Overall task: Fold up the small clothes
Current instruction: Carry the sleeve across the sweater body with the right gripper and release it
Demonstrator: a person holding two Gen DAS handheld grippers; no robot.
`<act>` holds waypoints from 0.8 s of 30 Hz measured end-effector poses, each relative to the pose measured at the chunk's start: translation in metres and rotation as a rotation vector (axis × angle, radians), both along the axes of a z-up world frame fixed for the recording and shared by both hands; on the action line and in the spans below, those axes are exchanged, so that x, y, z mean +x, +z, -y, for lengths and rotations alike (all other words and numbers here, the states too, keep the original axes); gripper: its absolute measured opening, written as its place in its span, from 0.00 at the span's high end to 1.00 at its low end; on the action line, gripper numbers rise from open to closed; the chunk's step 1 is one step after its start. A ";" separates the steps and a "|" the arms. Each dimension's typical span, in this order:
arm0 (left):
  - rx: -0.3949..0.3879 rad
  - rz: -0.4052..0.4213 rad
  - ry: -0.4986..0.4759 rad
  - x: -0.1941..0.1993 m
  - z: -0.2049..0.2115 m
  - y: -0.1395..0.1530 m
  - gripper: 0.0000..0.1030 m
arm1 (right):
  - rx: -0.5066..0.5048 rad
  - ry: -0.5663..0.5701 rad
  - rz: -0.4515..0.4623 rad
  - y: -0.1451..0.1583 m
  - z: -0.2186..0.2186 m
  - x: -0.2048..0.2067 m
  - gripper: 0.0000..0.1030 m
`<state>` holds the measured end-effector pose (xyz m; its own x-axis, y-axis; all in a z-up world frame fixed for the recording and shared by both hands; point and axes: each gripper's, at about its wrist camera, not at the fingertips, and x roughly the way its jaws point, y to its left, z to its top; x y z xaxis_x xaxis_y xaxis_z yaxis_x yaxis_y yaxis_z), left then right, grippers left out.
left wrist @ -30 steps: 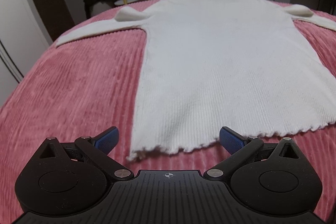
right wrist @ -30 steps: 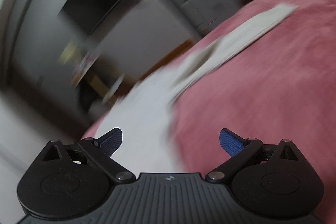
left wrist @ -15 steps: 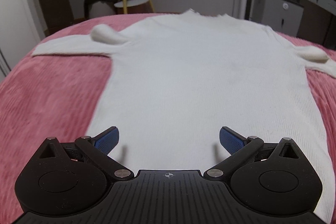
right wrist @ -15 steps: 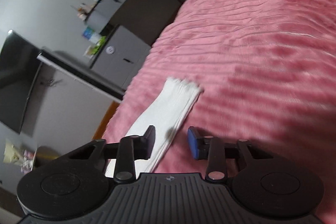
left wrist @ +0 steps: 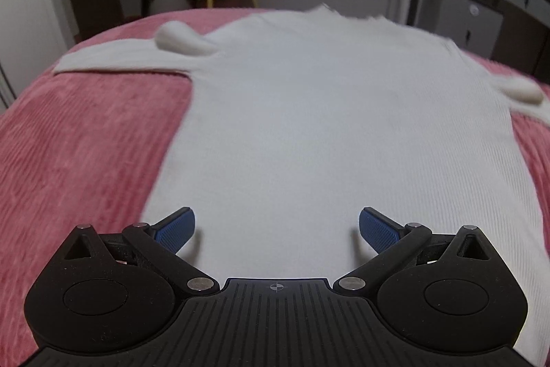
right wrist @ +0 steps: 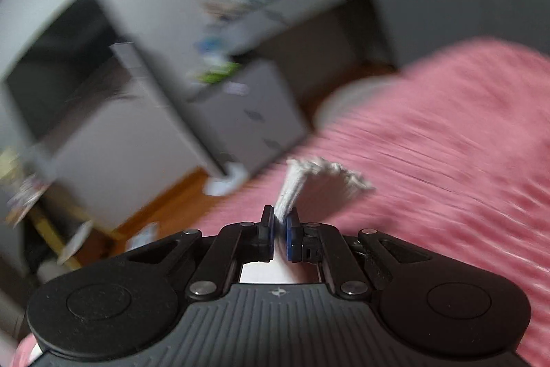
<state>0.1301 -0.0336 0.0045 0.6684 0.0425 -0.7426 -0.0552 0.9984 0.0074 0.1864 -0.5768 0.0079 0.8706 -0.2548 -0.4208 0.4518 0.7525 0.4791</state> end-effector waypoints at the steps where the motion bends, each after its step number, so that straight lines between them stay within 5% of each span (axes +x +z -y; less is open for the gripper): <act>1: -0.005 0.007 0.006 -0.001 -0.004 0.004 0.00 | -0.033 0.060 0.027 0.013 -0.023 0.003 0.94; 4: -0.011 0.029 0.026 -0.003 -0.016 0.017 0.00 | -0.116 0.273 0.098 0.042 -0.104 0.012 0.94; 8: -0.043 0.051 0.022 -0.002 -0.032 0.037 0.00 | -0.096 0.504 0.129 0.042 -0.213 0.032 0.93; 9: -0.047 0.058 0.013 0.000 -0.035 0.041 0.00 | -0.092 0.543 0.108 0.035 -0.237 0.039 0.88; 10: -0.043 0.066 0.008 0.002 -0.037 0.045 0.00 | -0.079 0.581 0.078 0.026 -0.259 0.045 0.63; 11: -0.034 0.076 0.005 0.005 -0.038 0.048 0.00 | -0.054 0.608 0.032 0.016 -0.276 0.051 0.48; 12: -0.030 0.084 -0.005 0.009 -0.039 0.052 0.00 | -0.031 0.602 0.007 0.007 -0.287 0.050 0.35; 16: -0.076 0.077 -0.080 0.041 -0.029 0.054 0.00 | 0.063 0.410 -0.065 -0.026 -0.288 0.023 0.35; 24: -0.452 -0.057 -0.199 0.146 0.029 0.022 0.00 | 0.197 0.237 -0.110 -0.076 -0.247 -0.012 0.36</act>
<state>0.2762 -0.0622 0.0262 0.5888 -0.4169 -0.6925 0.1251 0.8934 -0.4315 0.1744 -0.3294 -0.0686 0.8423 0.0448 -0.5371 0.3327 0.7408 0.5835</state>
